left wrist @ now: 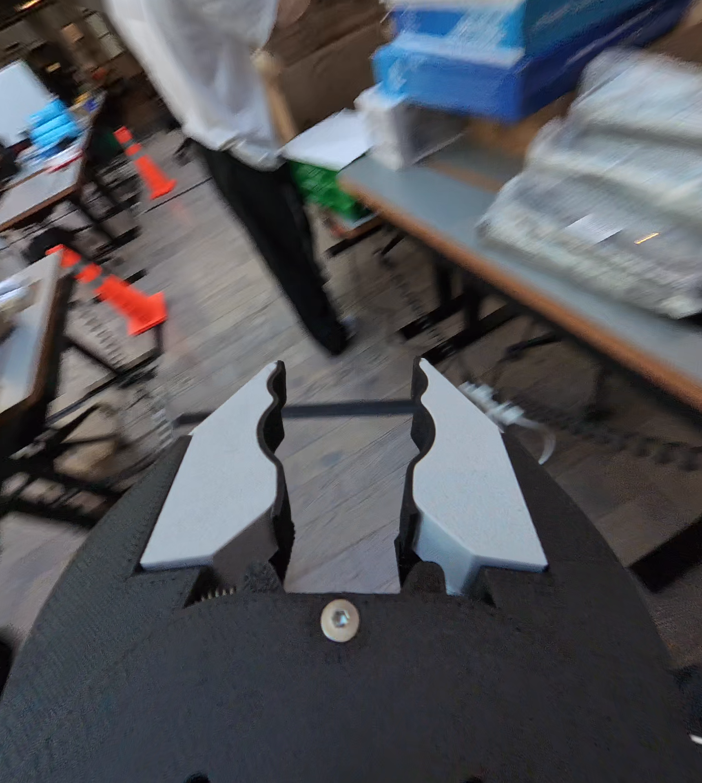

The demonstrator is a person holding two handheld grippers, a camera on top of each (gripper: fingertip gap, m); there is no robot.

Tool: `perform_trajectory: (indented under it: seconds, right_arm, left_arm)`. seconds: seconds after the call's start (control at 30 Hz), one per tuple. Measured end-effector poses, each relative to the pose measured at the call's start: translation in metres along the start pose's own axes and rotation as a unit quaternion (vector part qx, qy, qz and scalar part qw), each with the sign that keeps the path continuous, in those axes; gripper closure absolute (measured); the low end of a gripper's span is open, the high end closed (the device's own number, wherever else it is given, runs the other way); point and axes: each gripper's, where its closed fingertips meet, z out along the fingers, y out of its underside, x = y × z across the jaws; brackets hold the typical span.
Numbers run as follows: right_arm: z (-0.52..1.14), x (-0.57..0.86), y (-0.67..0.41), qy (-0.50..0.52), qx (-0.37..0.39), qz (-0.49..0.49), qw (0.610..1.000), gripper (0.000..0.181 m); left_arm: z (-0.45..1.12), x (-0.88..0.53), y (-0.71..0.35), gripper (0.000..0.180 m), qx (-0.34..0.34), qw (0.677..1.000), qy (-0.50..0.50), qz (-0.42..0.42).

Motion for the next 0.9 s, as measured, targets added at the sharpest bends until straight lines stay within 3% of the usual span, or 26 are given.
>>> perform_trajectory:
  seconds: [0.03,0.13,0.3,0.63,0.8,0.9]
  right_arm:
    - [0.018,-0.012,-0.010,-0.017,0.011,-0.008,1.000,0.123]
    - [0.074,-0.051,-0.033,-0.045,0.024,-0.032,0.998,0.134]
    - [0.178,-0.158,-0.052,-0.100,0.011,-0.062,0.993,0.144]
    - [0.412,-0.472,-0.096,-0.218,0.050,-0.032,0.974,0.146]
    - [0.494,-0.608,-0.134,-0.265,0.057,-0.084,0.959,0.142]
    - [0.530,-0.669,-0.129,-0.301,0.028,-0.085,0.949,0.141]
  left_arm:
    - [-0.015,-0.044,0.026,0.125,-0.067,0.994,-0.080,0.023]
    - [-0.091,-0.161,0.093,0.132,-0.241,0.933,-0.265,0.043]
    - [-0.237,-0.277,0.173,0.137,-0.334,0.851,-0.405,-0.002]
    - [-0.548,-0.437,0.366,0.127,-0.393,0.752,-0.522,-0.090]
    - [-0.632,-0.487,0.421,0.126,-0.380,0.738,-0.540,-0.139]
    - [-0.637,-0.500,0.453,0.123,-0.328,0.770,-0.502,-0.218]
